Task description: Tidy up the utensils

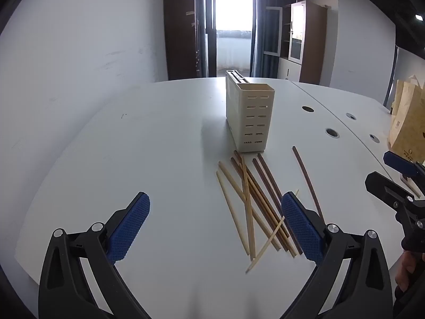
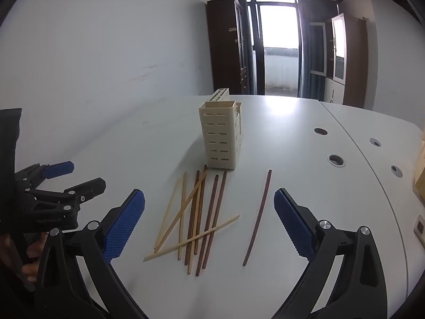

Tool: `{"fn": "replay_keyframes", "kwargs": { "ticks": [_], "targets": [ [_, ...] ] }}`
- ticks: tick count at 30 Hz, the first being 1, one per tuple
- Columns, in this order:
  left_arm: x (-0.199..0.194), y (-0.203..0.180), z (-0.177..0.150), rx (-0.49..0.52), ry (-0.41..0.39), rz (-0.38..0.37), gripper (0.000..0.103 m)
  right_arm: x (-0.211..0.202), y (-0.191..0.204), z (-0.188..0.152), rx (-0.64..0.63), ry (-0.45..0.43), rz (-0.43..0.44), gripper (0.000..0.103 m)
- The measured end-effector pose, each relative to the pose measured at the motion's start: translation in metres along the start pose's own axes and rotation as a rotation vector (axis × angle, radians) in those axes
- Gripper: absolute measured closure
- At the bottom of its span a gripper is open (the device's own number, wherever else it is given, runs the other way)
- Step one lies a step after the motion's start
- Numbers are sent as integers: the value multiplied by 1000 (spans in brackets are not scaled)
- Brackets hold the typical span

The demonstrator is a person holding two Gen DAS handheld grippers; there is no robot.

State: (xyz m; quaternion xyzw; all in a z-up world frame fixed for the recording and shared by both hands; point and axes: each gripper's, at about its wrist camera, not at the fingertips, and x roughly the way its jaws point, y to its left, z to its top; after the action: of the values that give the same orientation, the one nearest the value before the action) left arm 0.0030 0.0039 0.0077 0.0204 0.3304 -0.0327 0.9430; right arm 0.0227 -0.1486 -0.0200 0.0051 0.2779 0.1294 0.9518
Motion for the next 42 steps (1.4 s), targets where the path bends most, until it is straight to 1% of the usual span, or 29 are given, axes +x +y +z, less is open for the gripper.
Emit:
{"fn": "replay_keyframes", "kwargs": {
  "ticks": [2,5,9,12,15,20,27,42],
  "targets": [
    [0,0,0,-2,-2,-2,6,1,-1,0,3,3,-2,4],
    [2,0,0,-9,0,-24,6,3,-2,1,7,7,0,4],
    [4,0,-1,-9,-10,-21,6,5,-3,0,7,9,3,4],
    [4,3,0,-27,-13,-52,6,6,-4,-1,7,9,4,4],
    [6,3,-1,-17,-13,-45,6,7,-5,-1,8,11,8,4],
    [7,1,-2,-4,-17,-59,6,10,-6,-3,14,17,19,4],
    [10,2,-3,-11,-5,-63,6,12,-5,-3,14,19,20,4],
    [10,-3,-5,9,-17,-65,6,12,-6,-4,19,19,22,4]
  ]
}}
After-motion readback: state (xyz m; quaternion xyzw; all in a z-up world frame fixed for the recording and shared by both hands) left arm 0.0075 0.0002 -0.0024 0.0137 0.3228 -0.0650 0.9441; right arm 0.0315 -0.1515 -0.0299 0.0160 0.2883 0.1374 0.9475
